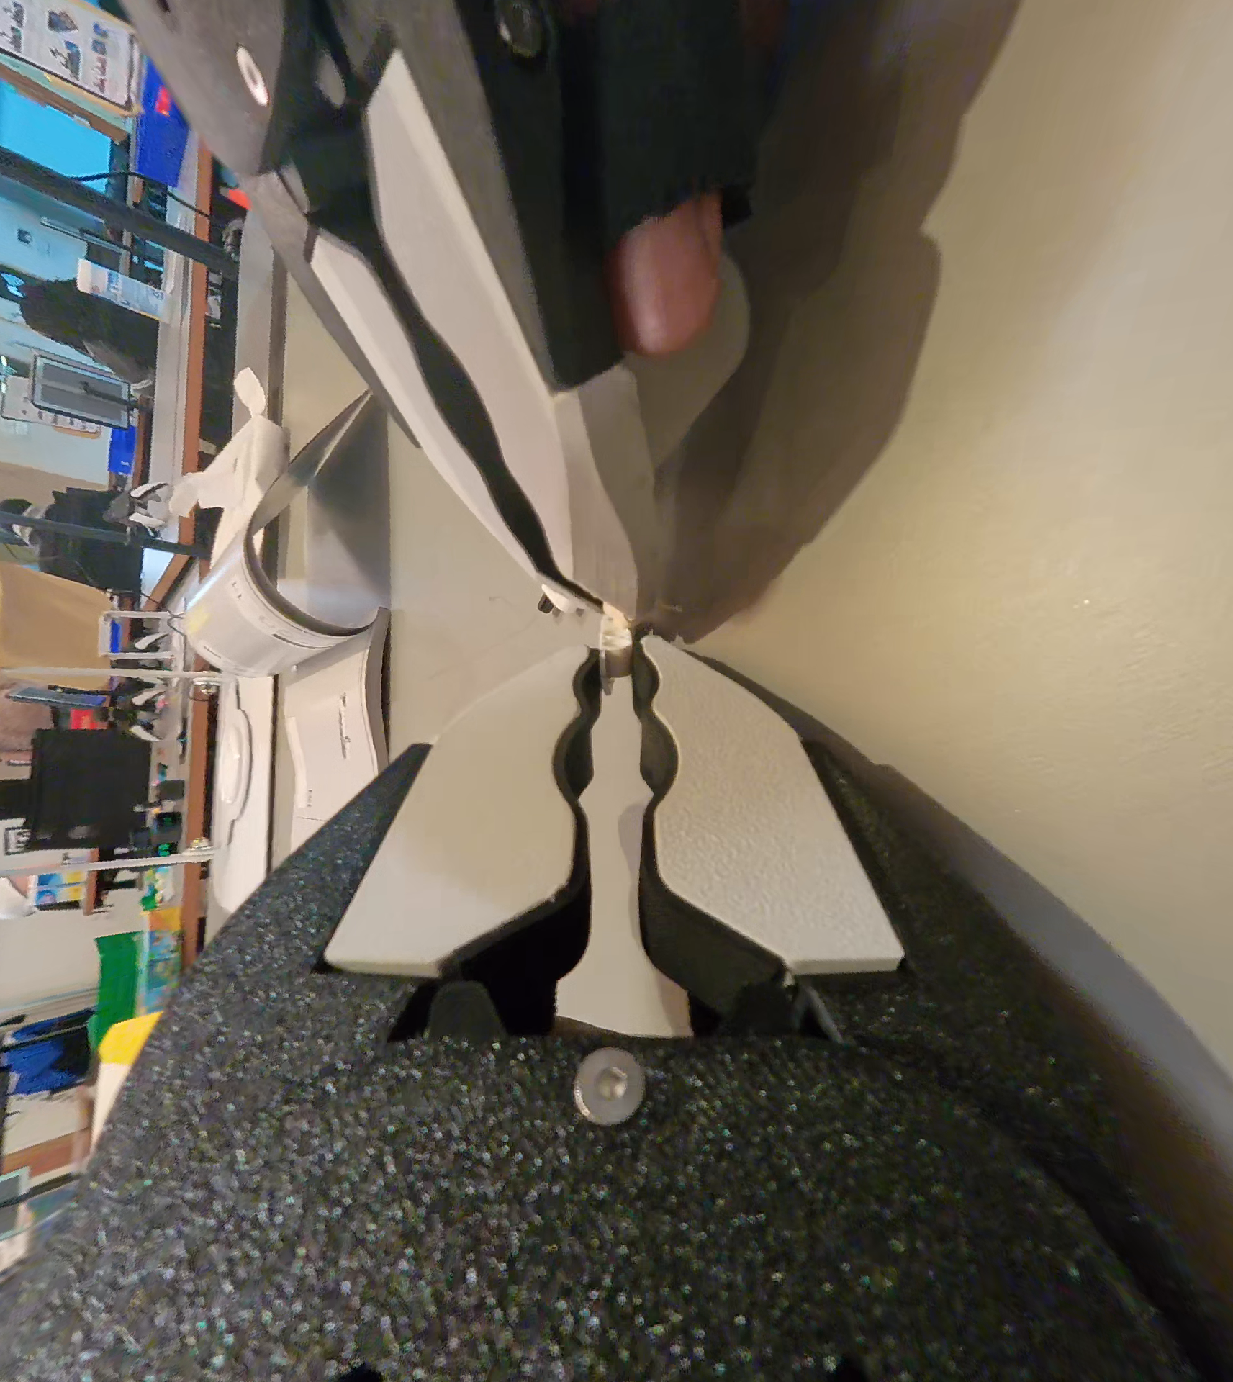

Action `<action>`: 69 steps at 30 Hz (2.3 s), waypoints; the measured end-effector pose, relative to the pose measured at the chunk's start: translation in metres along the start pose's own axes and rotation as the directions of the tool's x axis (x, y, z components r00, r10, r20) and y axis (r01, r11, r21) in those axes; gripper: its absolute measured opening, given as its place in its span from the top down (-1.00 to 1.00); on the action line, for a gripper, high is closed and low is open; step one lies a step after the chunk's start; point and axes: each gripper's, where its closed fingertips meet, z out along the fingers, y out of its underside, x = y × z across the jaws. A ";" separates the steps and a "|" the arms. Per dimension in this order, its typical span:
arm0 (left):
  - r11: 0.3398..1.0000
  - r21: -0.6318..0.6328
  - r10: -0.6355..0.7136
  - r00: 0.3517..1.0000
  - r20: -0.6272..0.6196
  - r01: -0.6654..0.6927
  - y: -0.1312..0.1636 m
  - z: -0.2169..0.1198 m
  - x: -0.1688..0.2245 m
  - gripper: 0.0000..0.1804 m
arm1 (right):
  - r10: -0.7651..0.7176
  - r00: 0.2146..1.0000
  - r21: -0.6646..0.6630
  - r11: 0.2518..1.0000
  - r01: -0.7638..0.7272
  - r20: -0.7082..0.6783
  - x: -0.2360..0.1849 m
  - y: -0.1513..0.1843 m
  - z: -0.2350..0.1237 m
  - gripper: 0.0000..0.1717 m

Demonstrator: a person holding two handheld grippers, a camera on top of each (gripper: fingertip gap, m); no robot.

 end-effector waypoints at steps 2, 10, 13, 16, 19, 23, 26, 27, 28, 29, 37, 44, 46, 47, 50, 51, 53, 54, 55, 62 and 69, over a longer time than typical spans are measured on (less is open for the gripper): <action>0.999 0.019 -0.031 1.000 -0.001 0.031 0.000 0.000 -0.002 0.91 | -0.002 1.000 0.011 1.000 0.002 -0.003 0.001 -0.001 -0.001 0.91; 1.000 0.014 -0.019 0.998 0.064 0.018 0.003 -0.001 -0.012 0.91 | 0.008 1.000 0.055 0.998 -0.009 0.027 0.004 -0.006 -0.011 0.92; 1.000 0.020 0.012 0.995 0.098 -0.014 -0.001 -0.001 -0.014 0.91 | 0.005 0.997 0.071 0.997 -0.011 0.076 -0.001 -0.007 -0.015 0.91; 0.999 0.034 0.033 0.993 0.111 -0.037 -0.005 -0.001 -0.013 0.91 | -0.015 0.996 0.074 0.997 0.008 0.083 -0.003 -0.008 -0.016 0.91; 0.997 0.019 0.071 0.989 0.129 -0.074 -0.005 0.000 -0.012 0.91 | -0.033 0.995 0.082 0.996 0.026 0.092 -0.006 -0.009 -0.017 0.91; 0.995 0.008 0.100 0.984 0.148 -0.102 -0.006 0.000 -0.012 0.91 | -0.045 0.995 0.094 0.995 0.036 0.091 -0.006 -0.011 -0.018 0.91; 0.994 -0.004 0.108 0.981 0.159 -0.108 -0.005 0.000 -0.014 0.91 | -0.042 0.995 0.083 0.996 0.035 0.088 -0.005 -0.010 -0.018 0.91; 0.994 -0.006 0.110 0.981 0.158 -0.110 -0.005 -0.001 -0.014 0.91 | -0.043 0.996 0.075 0.996 0.038 0.077 -0.004 -0.009 -0.018 0.91; 0.994 -0.002 0.109 0.982 0.153 -0.110 -0.005 -0.001 -0.013 0.91 | -0.044 0.996 0.070 0.997 0.039 0.072 -0.003 -0.008 -0.018 0.91; 0.994 0.001 0.110 0.983 0.149 -0.111 -0.005 -0.001 -0.013 0.91 | -0.041 0.997 0.071 0.997 0.036 0.072 -0.002 -0.008 -0.018 0.91; 0.988 -0.051 0.153 0.977 0.151 -0.147 -0.003 0.003 -0.007 0.91 | -0.035 0.996 0.064 0.998 0.030 0.078 -0.005 -0.008 -0.016 0.92; 0.993 -0.047 0.110 0.983 0.145 -0.104 -0.003 0.003 -0.007 0.91 | -0.022 0.997 0.058 0.998 0.018 0.071 -0.005 -0.007 -0.014 0.91; 0.992 -0.051 0.118 0.982 0.148 -0.112 -0.003 0.003 -0.007 0.91 | -0.021 0.997 0.062 0.998 0.016 0.070 -0.005 -0.008 -0.015 0.92; 0.992 -0.054 0.120 0.982 0.148 -0.113 -0.003 0.003 -0.007 0.91 | -0.019 0.997 0.062 0.998 0.015 0.068 -0.004 -0.008 -0.015 0.92; 0.992 -0.056 0.122 0.982 0.142 -0.115 -0.003 0.002 -0.006 0.91 | -0.015 0.998 0.067 0.998 0.010 0.065 -0.004 -0.009 -0.015 0.92; 0.992 -0.056 0.121 0.983 0.142 -0.114 -0.003 0.002 -0.005 0.91 | -0.013 0.998 0.073 0.997 0.008 0.065 -0.005 -0.010 -0.015 0.92; 0.994 -0.054 0.099 0.985 0.139 -0.093 -0.004 0.003 -0.005 0.91 | -0.005 0.998 0.091 0.996 -0.001 0.065 -0.005 -0.013 -0.015 0.92; 0.995 -0.053 0.089 0.986 0.140 -0.082 -0.004 0.002 -0.005 0.91 | 0.003 0.998 0.100 0.995 -0.009 0.065 -0.005 -0.014 -0.015 0.92; 0.996 -0.051 0.076 0.987 0.143 -0.069 -0.003 0.002 -0.006 0.91 | 0.012 0.998 0.108 0.994 -0.019 0.065 -0.004 -0.015 -0.015 0.92; 0.999 -0.038 -0.001 0.988 0.153 0.006 -0.001 0.000 -0.012 0.91 | 0.045 0.998 0.139 0.989 -0.052 0.051 -0.001 -0.015 -0.015 0.92; 0.999 -0.025 -0.035 0.989 0.146 0.039 0.000 -0.001 -0.013 0.91 | 0.051 0.998 0.167 0.984 -0.055 0.028 0.001 -0.014 -0.014 0.91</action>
